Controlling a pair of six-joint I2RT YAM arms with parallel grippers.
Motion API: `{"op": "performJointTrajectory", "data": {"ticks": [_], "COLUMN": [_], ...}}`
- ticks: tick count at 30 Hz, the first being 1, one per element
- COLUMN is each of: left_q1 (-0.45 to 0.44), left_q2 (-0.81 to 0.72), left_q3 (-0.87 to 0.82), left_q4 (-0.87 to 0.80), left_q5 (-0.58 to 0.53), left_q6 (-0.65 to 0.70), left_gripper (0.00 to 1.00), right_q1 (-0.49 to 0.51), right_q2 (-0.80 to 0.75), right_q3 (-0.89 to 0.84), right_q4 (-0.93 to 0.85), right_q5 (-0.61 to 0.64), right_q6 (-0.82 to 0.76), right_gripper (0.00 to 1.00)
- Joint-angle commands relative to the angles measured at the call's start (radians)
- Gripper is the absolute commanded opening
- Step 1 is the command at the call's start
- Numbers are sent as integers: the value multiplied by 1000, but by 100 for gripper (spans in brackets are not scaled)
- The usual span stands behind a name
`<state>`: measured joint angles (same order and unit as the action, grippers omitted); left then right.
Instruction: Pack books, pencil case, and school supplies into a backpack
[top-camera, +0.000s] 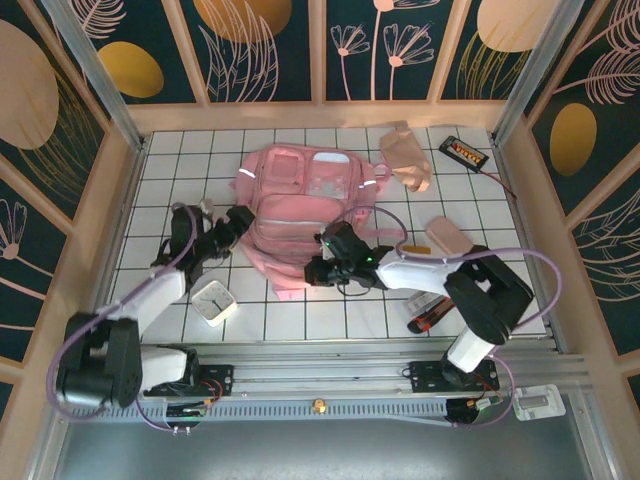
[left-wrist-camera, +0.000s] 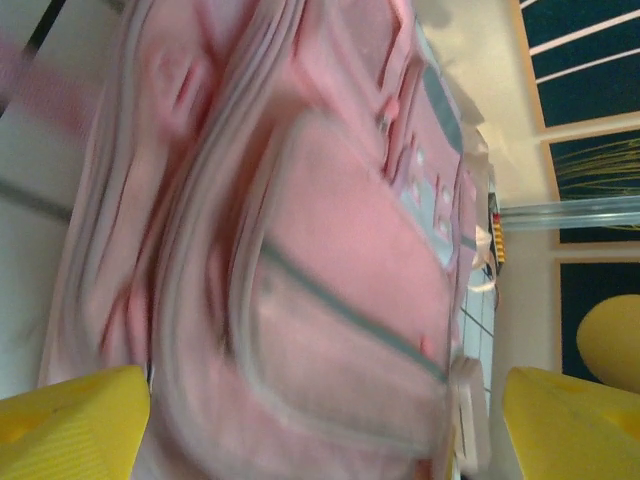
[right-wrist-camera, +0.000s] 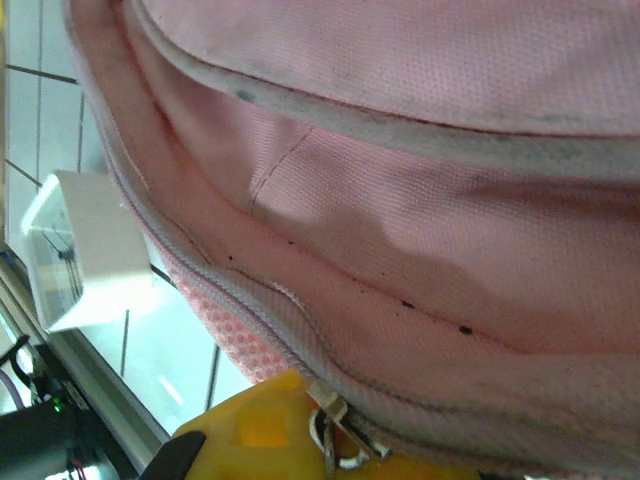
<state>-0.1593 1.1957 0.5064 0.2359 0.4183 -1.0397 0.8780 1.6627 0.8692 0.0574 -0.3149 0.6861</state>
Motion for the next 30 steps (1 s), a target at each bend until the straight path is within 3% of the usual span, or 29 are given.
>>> {"op": "performJointTrajectory", "data": {"ticks": [1, 4, 8, 12, 22, 25, 28, 30], "left_q1": [-27, -91, -162, -178, -183, -184, -184, -183], "left_q2": [-128, -188, -120, -11, 219, 277, 310, 320], "left_q3": [-112, -196, -242, -236, -165, -161, -165, -166], "left_q4": [10, 47, 162, 262, 337, 374, 399, 408], "left_q5": [36, 18, 2, 7, 22, 36, 43, 44], "left_q6": [-116, -197, -275, -310, -288, -288, -286, -283], "left_gripper": [90, 89, 87, 86, 82, 67, 41, 18], "right_q1": [18, 37, 65, 82, 100, 100, 97, 87], "right_q2": [50, 69, 71, 62, 95, 107, 106, 97], "right_q3": [61, 92, 114, 104, 108, 119, 120, 115], "right_q4": [44, 38, 14, -1, 10, 7, -13, -35], "right_q5": [13, 12, 43, 72, 68, 62, 69, 74], "right_q6": [17, 3, -9, -11, -14, -22, -36, -48], "right_gripper": [0, 0, 0, 0, 0, 0, 0, 0]}}
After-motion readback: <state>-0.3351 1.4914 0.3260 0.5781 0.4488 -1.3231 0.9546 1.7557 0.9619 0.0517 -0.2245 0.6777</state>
